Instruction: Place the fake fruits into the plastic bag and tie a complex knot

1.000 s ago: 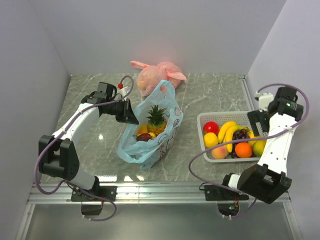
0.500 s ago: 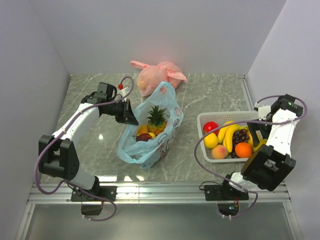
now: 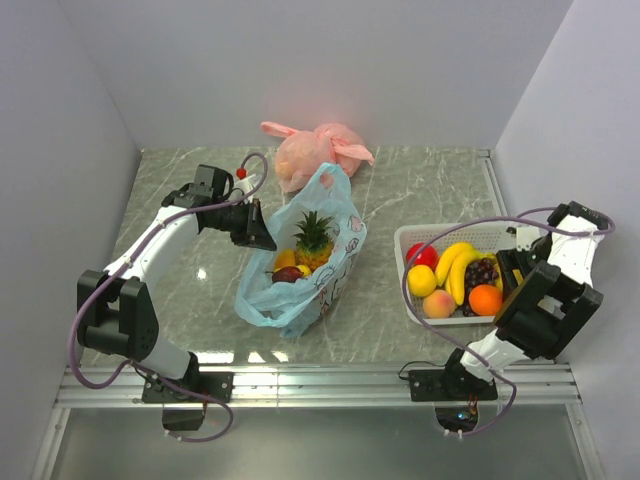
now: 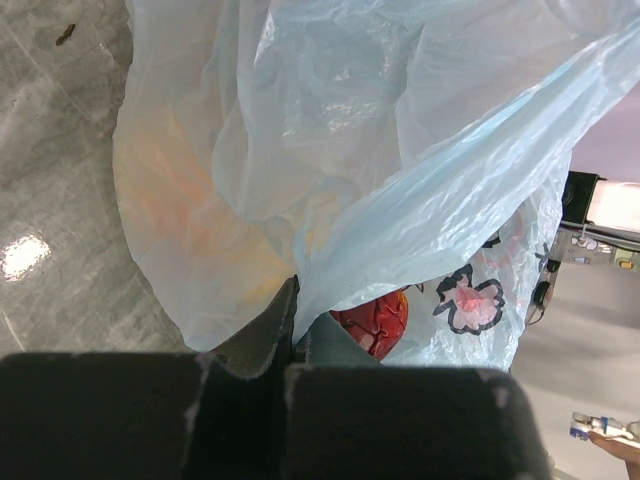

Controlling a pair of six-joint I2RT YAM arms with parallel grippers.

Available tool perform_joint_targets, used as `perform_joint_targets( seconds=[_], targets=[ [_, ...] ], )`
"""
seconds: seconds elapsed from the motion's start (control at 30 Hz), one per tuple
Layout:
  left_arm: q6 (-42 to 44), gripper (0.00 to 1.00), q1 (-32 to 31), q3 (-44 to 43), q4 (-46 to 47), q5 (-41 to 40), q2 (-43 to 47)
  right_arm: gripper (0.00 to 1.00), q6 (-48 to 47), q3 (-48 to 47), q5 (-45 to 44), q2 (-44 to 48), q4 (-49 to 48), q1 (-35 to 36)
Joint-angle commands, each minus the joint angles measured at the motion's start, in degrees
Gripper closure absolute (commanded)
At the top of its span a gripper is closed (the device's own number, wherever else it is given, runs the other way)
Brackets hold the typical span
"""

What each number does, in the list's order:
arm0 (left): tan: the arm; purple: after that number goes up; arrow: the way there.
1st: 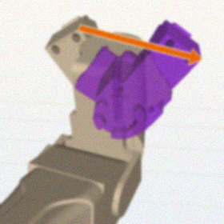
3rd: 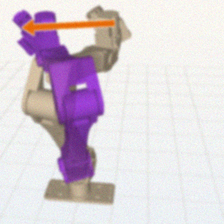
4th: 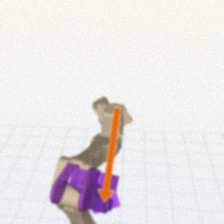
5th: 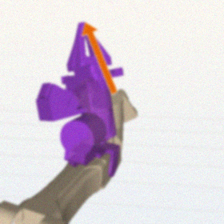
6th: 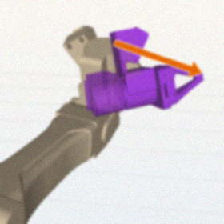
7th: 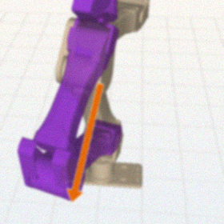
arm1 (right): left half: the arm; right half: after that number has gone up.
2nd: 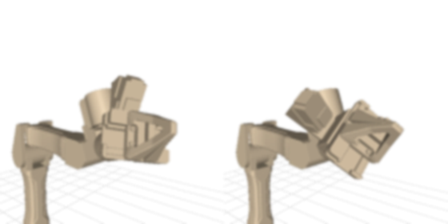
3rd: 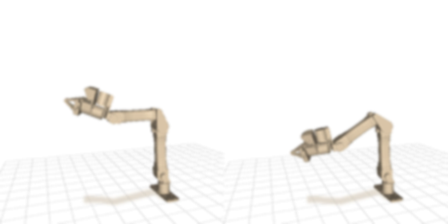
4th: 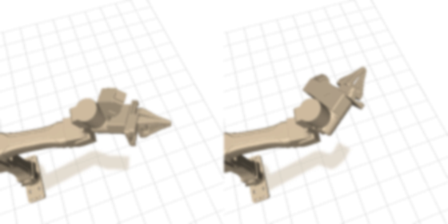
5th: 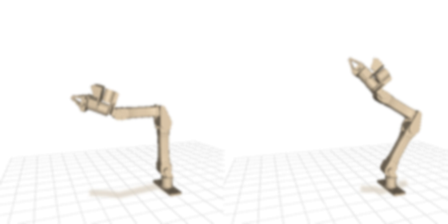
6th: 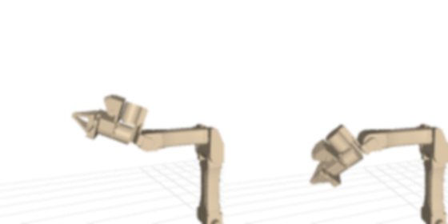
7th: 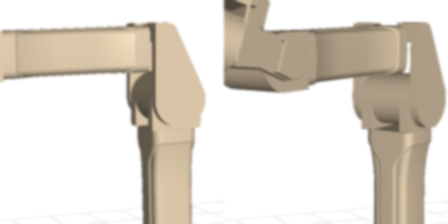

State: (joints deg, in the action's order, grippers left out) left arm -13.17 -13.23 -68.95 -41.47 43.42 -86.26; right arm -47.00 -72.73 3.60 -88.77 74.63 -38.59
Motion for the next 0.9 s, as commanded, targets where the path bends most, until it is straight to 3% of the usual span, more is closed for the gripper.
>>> perform_joint_targets(
  seconds=[0.0,0.1,0.27,0.33,0.4,0.47,0.5,0.57,0.6,0.7,0.8,0.87],
  targets=[
    [0.95,1.00,0.23,-2.16,0.08,-0.09,0.13,0.26,-5.82,-3.37,1.85,0.18,4.11,-1.31],
    [0.86,1.00,0.23,-2.07,0.16,0.00,0.30,0.39,-5.99,-7.05,3.43,0.97,6.92,-1.67],
    [0.95,0.99,0.23,-2.42,0.25,0.09,0.13,0.46,-5.55,-15.33,10.80,5.88,8.07,2.10],
    [0.78,0.99,0.23,-2.59,0.51,0.17,-0.22,0.46,-5.21,-17.88,19.63,8.95,8.07,5.61],
    [0.51,1.00,0.23,-3.30,0.60,0.09,-0.92,0.46,-2.94,-19.46,24.77,10.63,6.24,14.47],
    [0.16,1.00,0.23,-3.82,0.87,-0.09,-1.37,0.47,5.23,-20.87,31.25,11.78,2.82,25.69],
    [0.07,0.99,0.23,-3.91,1.04,-0.09,-1.54,0.47,12.30,-21.74,32.95,12.21,-3.12,29.76],
    [-0.10,0.99,0.23,-4.00,1.31,-0.18,-1.54,0.48,17.89,-22.36,34.89,12.75,-9.47,36.97],
    [-0.02,0.99,0.23,-3.91,1.31,-0.44,-1.46,0.49,20.09,-23.41,34.81,12.49,-14.55,45.45],
    [1.21,1.00,0.23,-4.09,0.78,-1.32,-1.37,0.49,26.94,-23.43,33.59,10.91,-23.61,59.09],
    [3.06,0.99,0.31,-4.97,-1.06,-2.20,-1.28,0.49,27.40,-23.25,29.65,7.66,-27.51,70.18],
    [3.33,1.00,0.40,-5.14,-1.24,-2.29,-1.11,0.48,26.97,-21.85,27.44,5.02,-29.79,73.90]
  ],
)
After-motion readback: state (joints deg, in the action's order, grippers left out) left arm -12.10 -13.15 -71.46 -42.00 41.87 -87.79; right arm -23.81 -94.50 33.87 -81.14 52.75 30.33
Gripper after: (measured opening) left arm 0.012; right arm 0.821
